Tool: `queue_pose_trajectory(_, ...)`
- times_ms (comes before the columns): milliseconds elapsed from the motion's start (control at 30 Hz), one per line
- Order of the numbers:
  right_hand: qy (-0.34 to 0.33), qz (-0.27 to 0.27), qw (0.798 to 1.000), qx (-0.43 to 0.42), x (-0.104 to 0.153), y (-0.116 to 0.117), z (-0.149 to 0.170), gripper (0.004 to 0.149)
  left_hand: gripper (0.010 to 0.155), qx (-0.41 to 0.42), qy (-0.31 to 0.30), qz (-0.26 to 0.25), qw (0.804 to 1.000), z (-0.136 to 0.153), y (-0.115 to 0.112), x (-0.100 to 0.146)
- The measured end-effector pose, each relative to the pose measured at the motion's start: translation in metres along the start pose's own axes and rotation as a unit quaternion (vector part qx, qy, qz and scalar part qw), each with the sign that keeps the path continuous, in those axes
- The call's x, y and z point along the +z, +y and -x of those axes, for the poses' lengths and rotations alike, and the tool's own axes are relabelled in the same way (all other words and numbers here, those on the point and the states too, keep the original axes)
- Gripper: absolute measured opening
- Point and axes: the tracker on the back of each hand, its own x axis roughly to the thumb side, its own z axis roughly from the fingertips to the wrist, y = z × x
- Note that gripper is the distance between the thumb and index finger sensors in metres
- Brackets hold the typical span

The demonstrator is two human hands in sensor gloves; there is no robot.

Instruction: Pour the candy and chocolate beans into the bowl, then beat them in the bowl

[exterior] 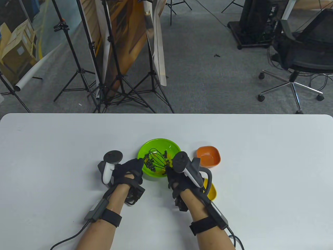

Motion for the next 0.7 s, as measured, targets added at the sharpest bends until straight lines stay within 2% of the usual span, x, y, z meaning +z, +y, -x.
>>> queue_pose_trajectory(333,-0.012,0.009,0.998,0.056,0.021,-0.025,0.012,0.054,0.045,-0.011,-0.003,0.001,1.000,-0.002,-0.001,0.000)
queue_pose_trajectory(467,0.009,0.022,0.997,0.075,0.014,-0.031,0.018,0.055,0.045,-0.012,-0.005,0.001,1.000,-0.002,-0.001,0.000)
queue_pose_trajectory(700,0.034,0.032,0.997,0.063,-0.003,-0.023,0.024,0.057,0.045,-0.008,-0.002,0.002,1.000,-0.002,-0.001,0.001)
